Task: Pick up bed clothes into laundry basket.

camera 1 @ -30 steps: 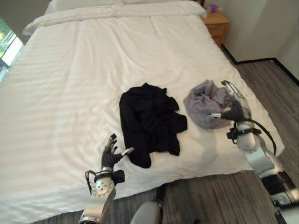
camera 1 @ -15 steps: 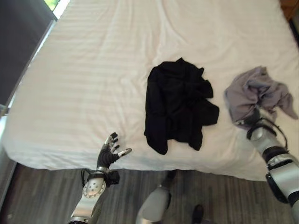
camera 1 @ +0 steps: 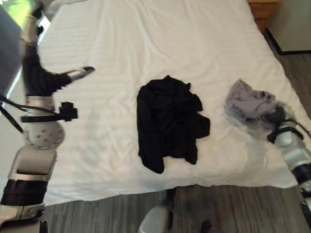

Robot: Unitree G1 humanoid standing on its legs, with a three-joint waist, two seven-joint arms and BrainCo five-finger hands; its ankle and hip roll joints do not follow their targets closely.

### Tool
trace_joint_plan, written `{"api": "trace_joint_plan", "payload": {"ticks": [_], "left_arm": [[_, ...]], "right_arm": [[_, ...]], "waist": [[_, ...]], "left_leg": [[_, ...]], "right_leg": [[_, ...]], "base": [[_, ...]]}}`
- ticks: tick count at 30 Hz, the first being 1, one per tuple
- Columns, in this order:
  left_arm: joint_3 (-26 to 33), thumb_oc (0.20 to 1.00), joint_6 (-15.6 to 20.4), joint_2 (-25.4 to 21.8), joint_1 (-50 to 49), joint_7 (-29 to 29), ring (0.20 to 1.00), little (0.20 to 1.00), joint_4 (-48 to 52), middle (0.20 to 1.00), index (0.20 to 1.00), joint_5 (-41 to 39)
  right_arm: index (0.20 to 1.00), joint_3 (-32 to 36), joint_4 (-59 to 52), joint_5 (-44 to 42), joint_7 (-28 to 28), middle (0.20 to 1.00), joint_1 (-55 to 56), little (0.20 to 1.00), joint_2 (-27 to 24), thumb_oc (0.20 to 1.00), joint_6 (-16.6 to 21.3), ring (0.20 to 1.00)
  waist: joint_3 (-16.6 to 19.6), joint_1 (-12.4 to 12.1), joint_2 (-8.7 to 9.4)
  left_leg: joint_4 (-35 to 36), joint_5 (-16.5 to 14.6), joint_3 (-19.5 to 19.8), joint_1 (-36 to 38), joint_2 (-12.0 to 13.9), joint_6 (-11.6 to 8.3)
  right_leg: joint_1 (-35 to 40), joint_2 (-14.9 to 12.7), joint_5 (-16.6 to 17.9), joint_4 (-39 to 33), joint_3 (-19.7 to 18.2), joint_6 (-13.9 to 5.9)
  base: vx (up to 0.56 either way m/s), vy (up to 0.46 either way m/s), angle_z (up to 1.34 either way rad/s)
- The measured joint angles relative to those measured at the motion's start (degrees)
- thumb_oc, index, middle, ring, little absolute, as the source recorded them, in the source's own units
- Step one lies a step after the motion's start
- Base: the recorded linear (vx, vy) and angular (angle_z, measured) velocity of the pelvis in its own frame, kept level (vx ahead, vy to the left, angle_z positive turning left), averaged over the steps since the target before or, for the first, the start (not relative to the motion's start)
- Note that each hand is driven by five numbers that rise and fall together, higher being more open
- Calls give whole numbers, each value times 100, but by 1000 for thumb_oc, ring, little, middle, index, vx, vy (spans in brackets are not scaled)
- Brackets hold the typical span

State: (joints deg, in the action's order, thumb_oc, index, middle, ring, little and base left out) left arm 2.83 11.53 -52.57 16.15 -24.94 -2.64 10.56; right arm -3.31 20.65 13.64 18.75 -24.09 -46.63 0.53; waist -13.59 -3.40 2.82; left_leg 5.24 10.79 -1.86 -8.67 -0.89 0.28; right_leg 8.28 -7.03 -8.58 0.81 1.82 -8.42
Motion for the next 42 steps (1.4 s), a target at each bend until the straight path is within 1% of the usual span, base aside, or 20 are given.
{"api": "trace_joint_plan", "payload": {"ticks": [5,11,14,16,20,21,22,24,25,26,28,29,30,31,33,36,38,39,40,42], "left_arm": [[-748,1000,-677,138,88,-56,1000,1000,-1261,1000,1000,1120],[-1047,1000,-1183,325,103,271,1000,1000,-2150,1000,1000,1838],[-1278,1000,-1288,1003,245,529,1000,1000,-3120,1000,1000,1946],[-1935,1000,-1333,1411,586,891,1000,1000,-4838,1000,1000,1952],[-2094,200,-1355,1667,866,1264,200,200,-6124,200,200,2156],[-2100,200,-1366,1683,835,1358,200,200,-6192,200,200,2232],[-2116,200,-1347,1580,756,1554,200,200,-6342,200,200,2360],[-2251,200,-1346,1437,615,1865,200,200,-6255,200,200,2443],[-2248,200,-1271,1083,345,2117,200,200,-6000,200,200,2425],[-2118,200,-1207,800,219,2337,200,200,-6040,200,200,2333],[-1826,200,-1460,-305,256,2376,200,200,-5285,200,200,2062],[-1716,200,-1468,-623,250,2259,200,200,-4696,200,200,1870],[-1529,200,-1463,-804,222,2233,200,200,-4057,200,200,1679],[-1136,200,-1391,-811,-39,2003,200,200,-2997,200,200,1481],[-209,200,-1219,-1028,-383,1698,200,200,-955,200,200,1174],[1114,200,-820,50,-8,783,200,200,1053,200,200,326],[1078,200,-553,341,-20,506,200,200,1178,200,200,306],[1172,200,-559,991,-86,394,200,200,1294,200,200,297],[1021,200,-508,1392,-254,250,200,200,1061,200,200,144],[985,200,-513,1728,-535,263,200,200,1093,200,200,-165]], "right_arm": [[200,1021,-493,-4,199,200,651,200,-426,200,-37,200],[200,1603,-1269,0,187,200,1605,200,-663,200,21,200],[200,1563,-1256,3,160,200,1797,200,-633,200,27,200],[200,1357,-931,-7,85,200,1664,200,-654,200,-23,200],[200,940,-548,-12,-70,200,1320,200,-748,200,-206,200],[200,864,-555,-12,-99,200,1257,200,-781,200,-203,200],[200,632,-478,-12,-157,200,962,200,-819,200,-197,200],[200,512,-416,-20,-208,200,850,200,-909,200,-203,200],[200,498,-388,-22,-288,200,815,200,-917,200,-173,200],[200,496,-175,-34,-312,200,788,200,-956,200,-169,200],[200,611,-104,-121,-344,200,938,200,-1275,200,-153,200],[200,782,-188,-130,-323,200,967,200,-1279,200,-160,200],[200,924,-266,-128,-322,200,934,200,-1350,200,-138,200],[200,1021,-477,-133,-313,200,935,200,-1460,200,-128,200],[200,1020,-851,-158,-404,200,1212,200,-1455,200,-140,200],[200,893,-1490,-238,-706,200,1579,200,-1456,200,-73,200],[200,936,-1531,-234,-735,200,1425,200,-1419,200,96,200],[200,940,-1571,-232,-755,200,1375,200,-1262,200,116,200],[200,925,-1402,-227,-760,200,1265,200,-927,200,195,200],[200,945,-1562,-226,-742,200,1250,200,-532,200,85,200]], "waist": [[67,502,310],[94,971,365],[126,1235,303],[129,1352,314],[278,1437,87],[338,1428,35],[374,1396,-16],[446,1368,-253],[386,1334,-189],[394,1051,-404],[428,780,-142],[408,666,-100],[350,529,-162],[376,399,-459],[439,300,-664],[462,413,-505],[533,479,-453],[602,296,-345],[626,140,-254],[573,-39,53]], "left_leg": [[4,-144,-273,175,145,7],[6,-215,-820,238,225,-19],[11,-278,-1069,353,281,-63],[46,-366,-1387,477,307,-17],[52,-442,-1853,660,465,-59],[52,-466,-1966,687,453,-91],[49,-481,-2234,753,431,-101],[43,-517,-2468,822,484,-116],[20,-509,-2630,903,527,-122],[15,-416,-3170,1019,910,-161],[-159,-298,-3217,1089,1228,-319],[-196,-212,-3225,1057,1335,-441],[-219,-142,-3233,1056,1482,-523],[-118,-79,-3031,1107,1620,-440],[-6,124,-3067,1354,1754,-721],[-181,129,-3079,1451,1911,-741],[-311,140,-3125,1613,2071,-739],[-626,161,-2915,1611,2164,-776],[-1609,483,-1874,1353,2489,-1066],[-2865,621,-528,666,2304,-1004]], "right_leg": [[-32,0,125,-79,-206,-122],[-221,-59,242,-176,-559,-117],[-385,-64,295,-22,-799,-164],[-415,-125,358,-18,-955,-227],[-566,-79,663,-85,-943,-334],[-581,-114,666,-140,-867,-332],[-692,-332,676,-265,-213,-198],[-692,-596,899,-374,858,-288],[-742,-797,1199,-384,1648,-250],[-661,-957,1074,-323,2794,-160],[-249,-1453,1104,604,2742,-289],[-198,-1362,1002,393,2531,-533],[-149,-1116,931,209,2586,-523],[-175,-876,937,180,2569,-475],[-181,-764,896,187,2709,-403],[-317,-746,714,491,2763,-272],[-442,-606,704,525,2558,-179],[-824,-710,468,1060,2367,27],[-1209,-569,343,1640,2609,455],[-1161,-483,162,1409,2353,857]], "base": [[67,98,-57],[20,88,-51],[-13,110,-55],[-3,86,-72],[7,59,-69],[-23,25,-95],[-128,21,-108],[-221,-22,-91],[-215,-74,-132],[-285,-156,-147],[-291,-237,-85],[-185,-209,-37],[-110,-210,-52],[-127,-333,-60],[-35,-459,-54],[65,-382,-44],[92,-394,-97],[118,-438,-204],[172,-538,-207],[224,-388,-141]]}}
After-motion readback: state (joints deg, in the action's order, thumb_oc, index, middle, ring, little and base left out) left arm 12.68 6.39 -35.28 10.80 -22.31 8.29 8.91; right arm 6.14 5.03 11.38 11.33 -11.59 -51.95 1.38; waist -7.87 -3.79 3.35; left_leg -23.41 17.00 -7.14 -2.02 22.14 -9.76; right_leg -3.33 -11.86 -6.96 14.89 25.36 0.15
